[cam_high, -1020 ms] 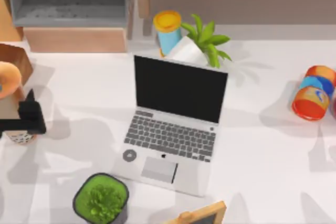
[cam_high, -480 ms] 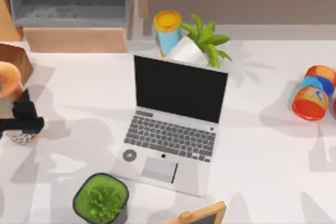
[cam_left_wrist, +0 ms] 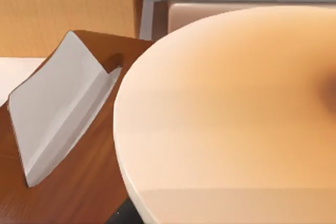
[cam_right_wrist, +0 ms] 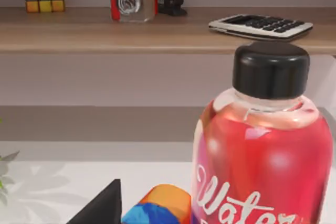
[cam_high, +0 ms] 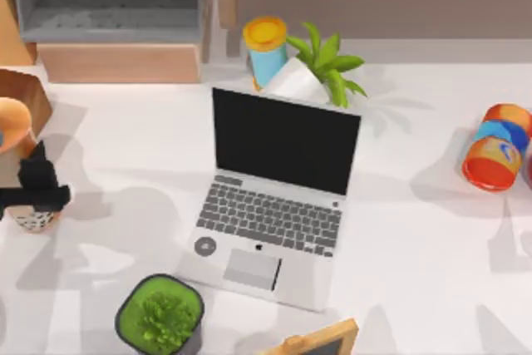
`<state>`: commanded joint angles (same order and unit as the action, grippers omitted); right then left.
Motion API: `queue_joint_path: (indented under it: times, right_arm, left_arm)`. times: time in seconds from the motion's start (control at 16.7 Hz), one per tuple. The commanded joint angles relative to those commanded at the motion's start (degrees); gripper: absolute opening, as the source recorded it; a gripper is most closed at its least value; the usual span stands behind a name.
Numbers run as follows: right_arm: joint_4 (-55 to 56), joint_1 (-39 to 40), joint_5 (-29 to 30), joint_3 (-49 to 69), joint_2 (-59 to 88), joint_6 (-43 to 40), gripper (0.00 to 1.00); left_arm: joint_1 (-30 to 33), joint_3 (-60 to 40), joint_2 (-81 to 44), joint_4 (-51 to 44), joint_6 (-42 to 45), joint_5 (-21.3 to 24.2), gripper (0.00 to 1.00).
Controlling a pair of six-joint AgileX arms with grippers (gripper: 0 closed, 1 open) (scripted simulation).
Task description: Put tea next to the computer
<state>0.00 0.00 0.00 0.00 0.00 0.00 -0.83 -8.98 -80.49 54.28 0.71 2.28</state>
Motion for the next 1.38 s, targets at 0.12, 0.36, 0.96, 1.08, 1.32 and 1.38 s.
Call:
queue_joint_path:
  times: [0.12,0.36,0.96,1.08,1.32,1.38]
  right_arm:
    - [0.0,0.0,0.0,0.0,0.0,0.0,1.0]
    - [0.0,0.0,0.0,0.0,0.0,0.0,1.0]
    - [0.0,0.0,0.0,0.0,0.0,0.0,1.0]
    - [0.0,0.0,0.0,0.0,0.0,0.0,1.0]
    - [0.0,0.0,0.0,0.0,0.0,0.0,1.0]
    - [0.0,0.0,0.0,0.0,0.0,0.0,1.0]
  left_arm:
    - [0.0,0.0,0.0,0.0,0.0,0.0,0.0]
    - [0.0,0.0,0.0,0.0,0.0,0.0,0.0]
    - [0.0,-1.0,4.5,-5.6,0.1,-0.1,0.0]
    - [0.0,-0.8,4.3,-5.5,0.2,-0.1,0.0]
    - [2.1,-3.8,5.5,-5.1,-1.3,-1.7,0.0]
    - [3.4,-5.5,5.5,-5.3,-2.1,-2.9,0.0]
